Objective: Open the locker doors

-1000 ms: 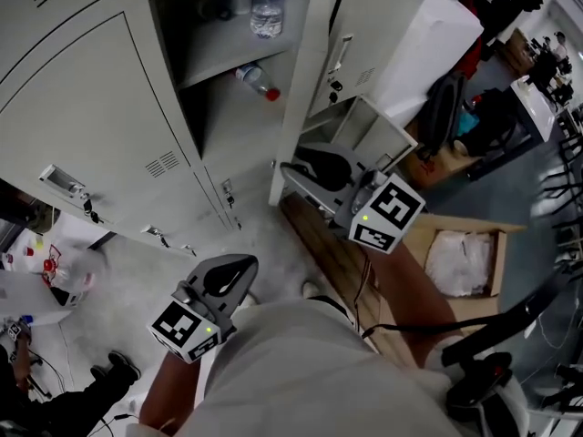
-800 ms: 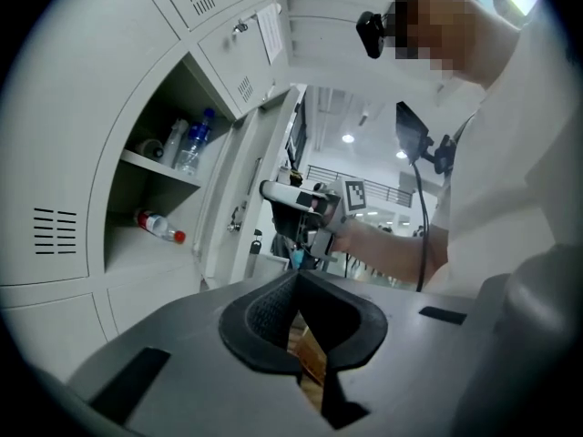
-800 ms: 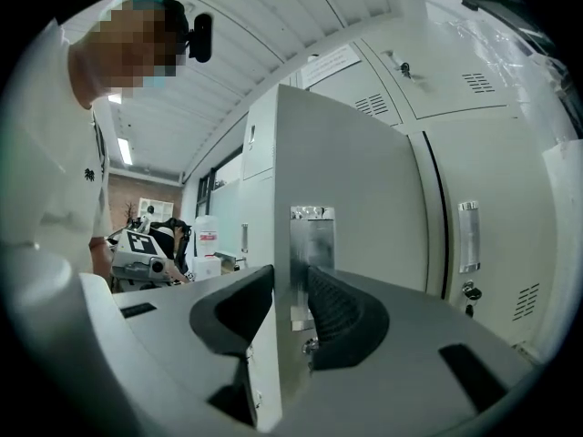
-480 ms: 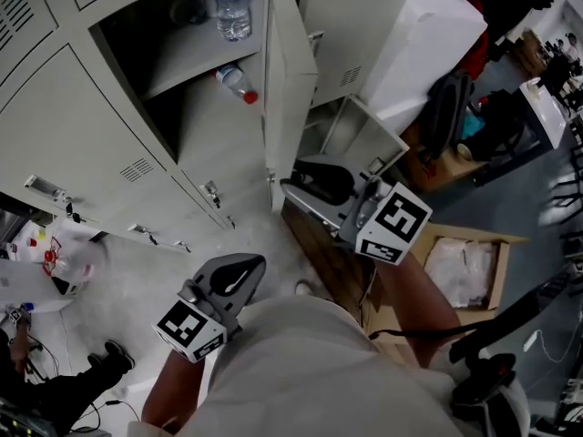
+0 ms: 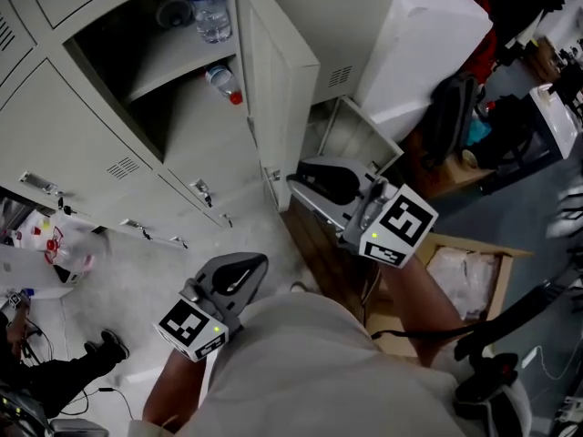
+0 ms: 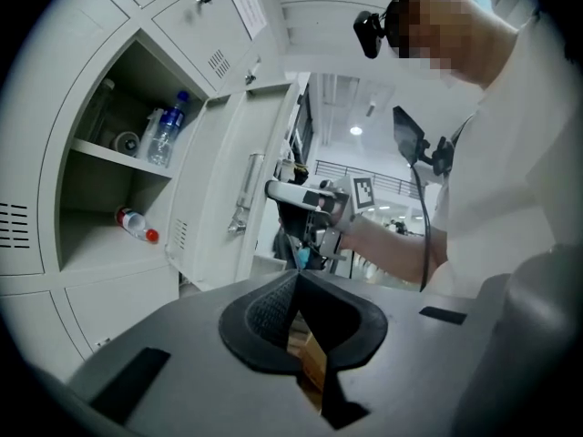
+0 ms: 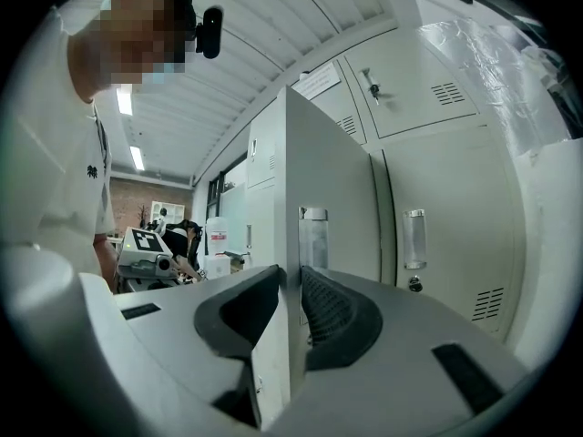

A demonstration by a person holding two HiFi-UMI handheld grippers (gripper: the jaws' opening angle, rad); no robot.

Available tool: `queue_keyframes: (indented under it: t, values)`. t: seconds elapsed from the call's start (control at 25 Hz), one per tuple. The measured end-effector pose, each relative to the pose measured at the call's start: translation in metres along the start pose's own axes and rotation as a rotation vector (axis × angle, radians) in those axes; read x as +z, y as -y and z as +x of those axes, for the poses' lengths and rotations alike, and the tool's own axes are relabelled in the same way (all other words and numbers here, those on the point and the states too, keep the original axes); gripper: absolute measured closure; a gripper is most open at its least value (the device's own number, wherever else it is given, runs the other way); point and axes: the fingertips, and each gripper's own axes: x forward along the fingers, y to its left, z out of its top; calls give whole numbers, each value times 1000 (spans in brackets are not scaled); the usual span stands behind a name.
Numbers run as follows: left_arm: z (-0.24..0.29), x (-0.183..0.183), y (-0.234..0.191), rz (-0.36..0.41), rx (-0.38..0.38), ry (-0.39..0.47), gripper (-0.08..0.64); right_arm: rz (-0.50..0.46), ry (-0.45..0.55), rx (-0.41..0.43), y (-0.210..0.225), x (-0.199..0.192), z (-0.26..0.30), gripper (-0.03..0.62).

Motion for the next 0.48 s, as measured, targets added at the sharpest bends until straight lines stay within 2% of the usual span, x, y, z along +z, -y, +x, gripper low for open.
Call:
queue_keyframes:
  t: [0.48]
  values:
    - [39,1,23,-8,64,7,551,10,15,-16,44,-4,-44,537]
